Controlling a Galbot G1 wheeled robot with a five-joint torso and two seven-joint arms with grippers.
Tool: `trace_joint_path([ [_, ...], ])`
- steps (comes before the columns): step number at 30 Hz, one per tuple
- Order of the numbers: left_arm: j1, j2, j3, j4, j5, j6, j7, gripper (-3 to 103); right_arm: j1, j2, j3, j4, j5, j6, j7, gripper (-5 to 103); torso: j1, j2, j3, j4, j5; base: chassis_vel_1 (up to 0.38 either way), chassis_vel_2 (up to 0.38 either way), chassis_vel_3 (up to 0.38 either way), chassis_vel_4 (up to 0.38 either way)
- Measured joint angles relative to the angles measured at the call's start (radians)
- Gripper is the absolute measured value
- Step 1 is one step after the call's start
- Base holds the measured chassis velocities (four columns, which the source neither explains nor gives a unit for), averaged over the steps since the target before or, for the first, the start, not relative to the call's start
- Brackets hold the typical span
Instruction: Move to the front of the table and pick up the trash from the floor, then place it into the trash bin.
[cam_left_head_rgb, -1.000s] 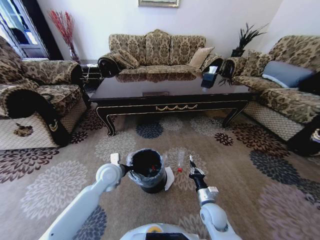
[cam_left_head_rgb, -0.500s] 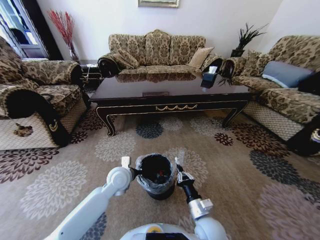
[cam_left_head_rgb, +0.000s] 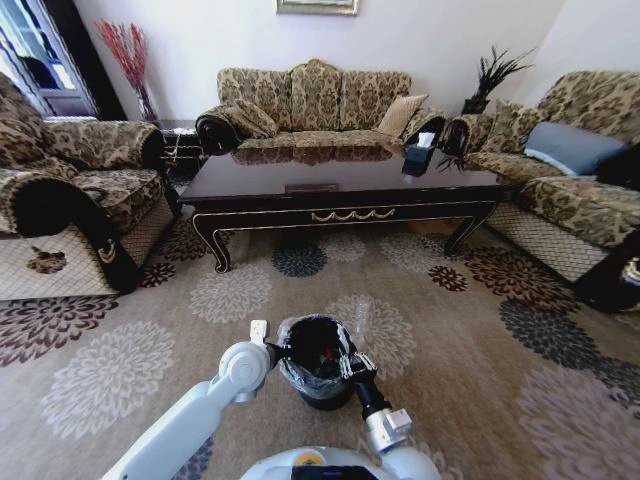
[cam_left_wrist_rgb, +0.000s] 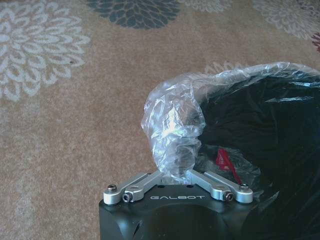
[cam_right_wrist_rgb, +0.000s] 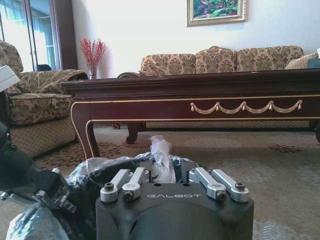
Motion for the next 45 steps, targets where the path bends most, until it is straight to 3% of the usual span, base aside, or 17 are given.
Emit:
trace_joint_path([
  [7, -0.005, 0.009, -0.019, 0.0, -0.008, 0.001, 0.001, 0, -0.002, 0.0, -0.004, -0.004, -0.01, 0.0, 0.0, 56, 0.0, 0.0, 0.0, 0.0, -0.0001, 0.0, 0.0, 0.0, 0.0],
  [10, -0.001, 0.018, -0.036, 0.0, -0.011, 0.001, 0.006, 0, -0.003, 0.0, -0.004, -0.003, -0.01, 0.0, 0.0, 72, 0.0, 0.0, 0.0, 0.0, 0.0, 0.0, 0.0, 0.0, 0.0],
  [12, 0.003, 0.021, -0.041, -0.001, -0.011, 0.001, 0.009, 0, -0.003, 0.001, -0.004, -0.001, -0.01, 0.0, 0.0, 72, 0.0, 0.0, 0.0, 0.0, 0.0, 0.0, 0.0, 0.0, 0.0],
  [16, 0.02, 0.039, -0.07, -0.008, -0.015, 0.001, 0.018, 0, 0.0, 0.009, -0.013, 0.013, -0.007, 0.0, 0.001, 94, 0.0, 0.0, 0.0, 0.0, -0.0001, 0.0, 0.0, 0.0, 0.0],
  [19, 0.024, 0.049, -0.089, -0.011, -0.021, 0.001, 0.019, 0, 0.007, 0.012, -0.013, 0.018, 0.004, -0.002, 0.005, 98, 0.0, 0.0, 0.0, 0.0, -0.0001, 0.0, 0.0, 0.0, 0.0],
  [32, 0.062, 0.15, -0.258, 0.003, -0.08, 0.001, 0.048, 0, 0.153, 0.002, 0.083, 0.004, 0.16, -0.063, 0.077, 100, 0.0, 0.0, 0.0, 0.0001, 0.0, 0.0, 0.0, 0.0, 0.0],
  [38, 0.096, 0.176, -0.336, 0.016, -0.099, 0.001, 0.063, 0, 0.246, -0.019, 0.124, -0.099, 0.225, -0.097, 0.114, 100, 0.0, 0.0, 0.0, 0.0, -0.0001, 0.0, 0.0, 0.0, 0.0],
  [45, 0.147, 0.171, -0.433, 0.041, -0.099, 0.001, 0.079, 0, 0.339, -0.022, 0.117, -0.259, 0.229, -0.108, 0.136, 100, 0.0, 0.0, 0.0, -0.0001, -0.0001, 0.0, 0.0, 0.0, 0.0],
])
